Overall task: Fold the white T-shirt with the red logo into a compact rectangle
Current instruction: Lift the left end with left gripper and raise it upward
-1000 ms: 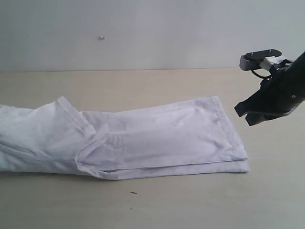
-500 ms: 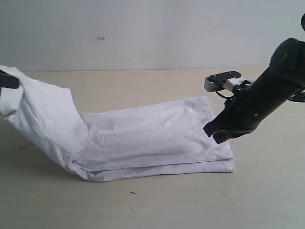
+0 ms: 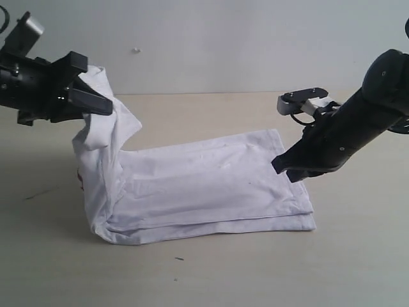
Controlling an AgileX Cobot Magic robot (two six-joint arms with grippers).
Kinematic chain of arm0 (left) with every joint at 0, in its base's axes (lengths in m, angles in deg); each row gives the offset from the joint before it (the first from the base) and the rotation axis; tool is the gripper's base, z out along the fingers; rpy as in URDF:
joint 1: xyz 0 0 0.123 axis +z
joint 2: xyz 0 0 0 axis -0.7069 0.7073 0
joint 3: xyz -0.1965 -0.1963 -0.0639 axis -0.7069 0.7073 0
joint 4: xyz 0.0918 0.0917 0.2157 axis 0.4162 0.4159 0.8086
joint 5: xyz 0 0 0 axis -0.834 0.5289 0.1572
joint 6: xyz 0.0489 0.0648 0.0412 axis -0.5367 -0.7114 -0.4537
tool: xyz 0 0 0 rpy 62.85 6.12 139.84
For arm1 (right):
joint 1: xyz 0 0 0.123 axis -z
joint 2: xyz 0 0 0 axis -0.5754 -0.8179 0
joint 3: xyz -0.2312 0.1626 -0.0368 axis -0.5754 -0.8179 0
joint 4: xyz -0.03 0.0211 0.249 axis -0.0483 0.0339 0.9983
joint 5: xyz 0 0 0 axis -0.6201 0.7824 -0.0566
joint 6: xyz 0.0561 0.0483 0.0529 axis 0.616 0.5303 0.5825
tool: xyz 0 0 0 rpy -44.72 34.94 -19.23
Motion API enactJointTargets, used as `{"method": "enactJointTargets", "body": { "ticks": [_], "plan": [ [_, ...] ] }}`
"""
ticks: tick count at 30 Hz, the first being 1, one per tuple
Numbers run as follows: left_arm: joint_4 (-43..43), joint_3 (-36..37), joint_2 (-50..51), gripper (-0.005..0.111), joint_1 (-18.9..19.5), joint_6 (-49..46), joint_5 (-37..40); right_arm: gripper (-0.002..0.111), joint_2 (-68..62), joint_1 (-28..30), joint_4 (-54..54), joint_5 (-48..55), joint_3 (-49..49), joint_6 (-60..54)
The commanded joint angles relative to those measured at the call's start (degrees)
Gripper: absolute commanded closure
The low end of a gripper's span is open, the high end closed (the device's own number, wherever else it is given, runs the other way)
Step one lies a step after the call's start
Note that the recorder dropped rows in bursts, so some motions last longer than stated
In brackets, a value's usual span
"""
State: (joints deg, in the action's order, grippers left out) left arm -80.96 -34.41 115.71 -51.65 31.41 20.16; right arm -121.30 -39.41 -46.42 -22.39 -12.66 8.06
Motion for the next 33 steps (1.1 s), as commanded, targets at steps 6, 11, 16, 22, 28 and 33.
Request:
{"method": "enactJointTargets", "body": {
  "ticks": [6, 11, 16, 22, 28, 33],
  "plan": [
    [-8.6, -1.9, 5.7, 0.107, -9.0, -1.0, -5.4, 0.108, 3.7, -0.1, -0.5, -1.3, -0.2, 0.3],
    [-12.8, -6.0, 7.6, 0.107, -12.5, -1.5, -5.4, 0.108, 3.4, -0.1, -2.5, -1.0, -0.2, 0.4],
    [-13.1, -10.7, 7.7, 0.107, -15.0, -1.4, -5.6, 0.108, 3.3, -0.1, -4.3, -0.9, -0.2, 0.9],
    [-12.7, -13.4, 7.7, 0.107, -17.9, -1.4, -7.7, 0.108, 3.3, -0.1, -6.8, -3.1, -0.2, 6.9],
    [-10.7, -13.4, 11.4, 0.107, -19.6, -1.4, -7.2, 0.108, 3.3, -0.1, -6.5, -3.1, -0.2, 7.8],
    [-12.6, -13.4, 16.5, 0.107, -22.0, -1.4, -8.5, 0.108, 3.3, -0.1, -6.5, -3.1, -0.2, 7.8]
  ]
}}
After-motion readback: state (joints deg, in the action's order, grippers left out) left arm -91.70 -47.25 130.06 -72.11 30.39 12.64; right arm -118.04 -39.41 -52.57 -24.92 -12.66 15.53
